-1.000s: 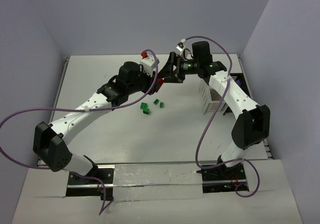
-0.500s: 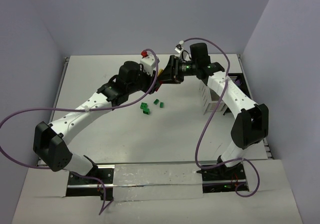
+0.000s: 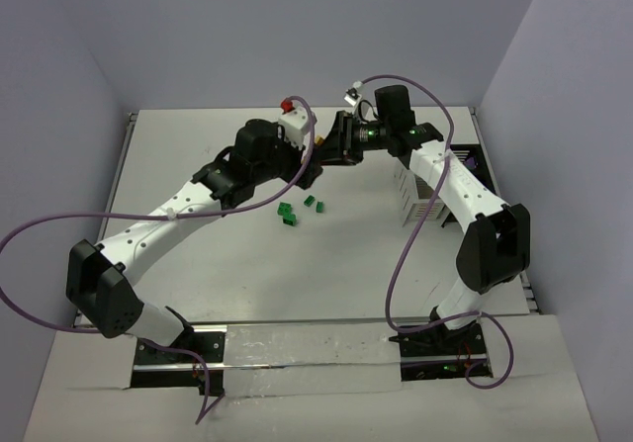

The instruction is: Sort the legos into containers by color

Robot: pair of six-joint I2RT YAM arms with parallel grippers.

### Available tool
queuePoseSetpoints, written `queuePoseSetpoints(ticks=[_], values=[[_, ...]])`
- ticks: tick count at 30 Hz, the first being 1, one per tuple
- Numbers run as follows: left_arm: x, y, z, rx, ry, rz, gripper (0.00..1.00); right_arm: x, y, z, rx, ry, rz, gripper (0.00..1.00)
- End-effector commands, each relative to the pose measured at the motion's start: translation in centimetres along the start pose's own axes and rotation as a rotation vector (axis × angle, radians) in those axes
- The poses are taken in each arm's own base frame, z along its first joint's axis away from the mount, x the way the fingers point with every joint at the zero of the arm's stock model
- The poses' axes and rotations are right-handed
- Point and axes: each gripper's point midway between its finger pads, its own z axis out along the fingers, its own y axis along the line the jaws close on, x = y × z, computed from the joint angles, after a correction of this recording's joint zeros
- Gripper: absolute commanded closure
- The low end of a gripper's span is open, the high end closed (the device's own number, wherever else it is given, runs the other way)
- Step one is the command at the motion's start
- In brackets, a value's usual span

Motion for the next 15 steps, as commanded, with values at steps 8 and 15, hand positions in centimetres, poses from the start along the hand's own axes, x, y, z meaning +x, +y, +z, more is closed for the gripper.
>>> queuePoseSetpoints(ticks=[8,15], values=[[-3.2,2.3,-5.2,0.201,-0.050,-0.097,0.01,0.5,0.5,-5.2,0.017,-0.006,-0.352,1.00],[-5.6,3.1,-6.4,0.179,-0.113,-0.202,0.01,1.9,-0.9,-6.4,0.122,-0.033,-0.470,1.00]])
